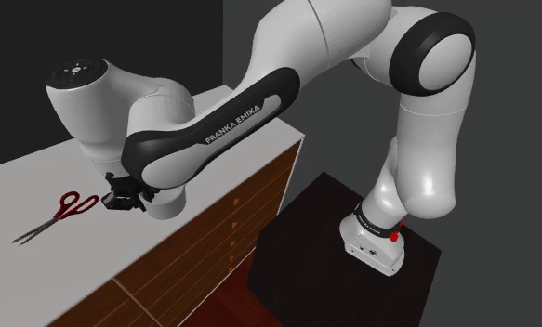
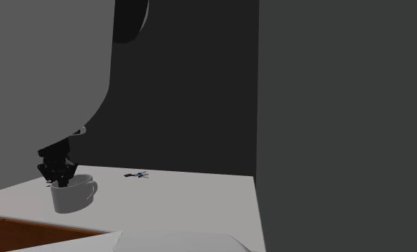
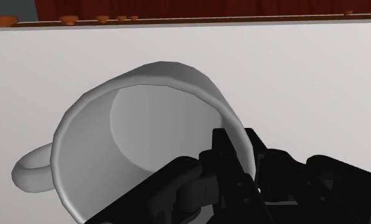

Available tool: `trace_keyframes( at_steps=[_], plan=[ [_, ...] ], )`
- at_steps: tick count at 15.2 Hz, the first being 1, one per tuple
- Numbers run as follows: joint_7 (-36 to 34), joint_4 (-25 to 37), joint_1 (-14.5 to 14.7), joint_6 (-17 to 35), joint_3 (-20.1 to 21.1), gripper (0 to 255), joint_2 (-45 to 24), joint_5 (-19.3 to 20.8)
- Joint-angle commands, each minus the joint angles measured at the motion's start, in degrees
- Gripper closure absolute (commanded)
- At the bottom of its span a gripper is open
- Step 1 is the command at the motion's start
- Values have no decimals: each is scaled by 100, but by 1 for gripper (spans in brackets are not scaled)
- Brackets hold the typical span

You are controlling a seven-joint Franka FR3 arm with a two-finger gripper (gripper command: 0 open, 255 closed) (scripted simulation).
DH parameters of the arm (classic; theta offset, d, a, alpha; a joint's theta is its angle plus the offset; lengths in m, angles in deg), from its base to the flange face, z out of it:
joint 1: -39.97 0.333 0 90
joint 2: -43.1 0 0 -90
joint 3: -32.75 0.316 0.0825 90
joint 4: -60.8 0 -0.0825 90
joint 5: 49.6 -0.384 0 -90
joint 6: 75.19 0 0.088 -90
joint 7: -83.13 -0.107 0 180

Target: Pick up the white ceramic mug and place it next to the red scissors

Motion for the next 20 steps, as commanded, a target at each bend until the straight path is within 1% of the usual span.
trace_keyframes(
  at_steps=[1, 4, 5, 10, 14, 20],
  plan=[
    [-2, -3, 1, 8, -1, 255, -3, 3],
    [-2, -3, 1, 8, -1, 255, -3, 3],
    [-2, -3, 1, 8, -1, 0, -3, 3],
    [-2, -3, 1, 9, -1, 0, -3, 3],
    [108, 334, -5, -588, 88, 0, 283, -170],
    [108, 334, -5, -588, 87, 0, 283, -170]
  ],
)
